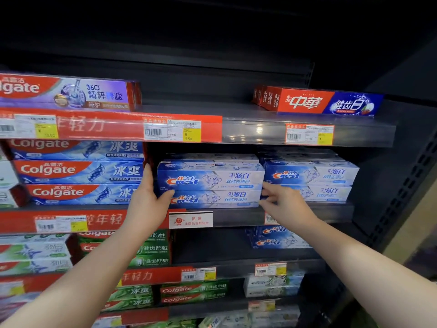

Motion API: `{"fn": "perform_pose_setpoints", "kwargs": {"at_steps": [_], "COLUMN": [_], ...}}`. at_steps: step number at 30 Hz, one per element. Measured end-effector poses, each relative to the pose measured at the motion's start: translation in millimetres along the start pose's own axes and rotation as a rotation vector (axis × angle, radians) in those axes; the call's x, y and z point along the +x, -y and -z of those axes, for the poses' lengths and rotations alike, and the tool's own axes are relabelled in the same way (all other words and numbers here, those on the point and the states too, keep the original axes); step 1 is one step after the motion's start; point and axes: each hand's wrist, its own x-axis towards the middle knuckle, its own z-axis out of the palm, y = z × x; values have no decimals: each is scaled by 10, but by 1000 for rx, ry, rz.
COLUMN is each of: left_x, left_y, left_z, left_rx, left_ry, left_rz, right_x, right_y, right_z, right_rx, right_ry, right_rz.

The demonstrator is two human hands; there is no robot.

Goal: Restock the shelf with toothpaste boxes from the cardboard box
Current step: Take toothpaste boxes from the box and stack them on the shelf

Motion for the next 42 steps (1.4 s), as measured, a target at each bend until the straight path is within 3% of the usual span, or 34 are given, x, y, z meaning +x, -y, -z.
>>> {"fn": "perform_pose_setpoints", "kwargs": {"at_steps": [11,23,42], "left_x": [-172,42,-19], "left_y": [-87,-20,-57], "left_z": [14,18,-7], "left_rx": [-400,-357,-295], "left_ry": [138,249,175], "left_rz": [203,231,241], "right_x": [-30,139,129], "right_y": [68,146,161], "right_z": [-127,-114,-102], "right_rx": [140,116,15], "right_ry": [84,152,133], "right_rz": [-140,-208,-205]}}
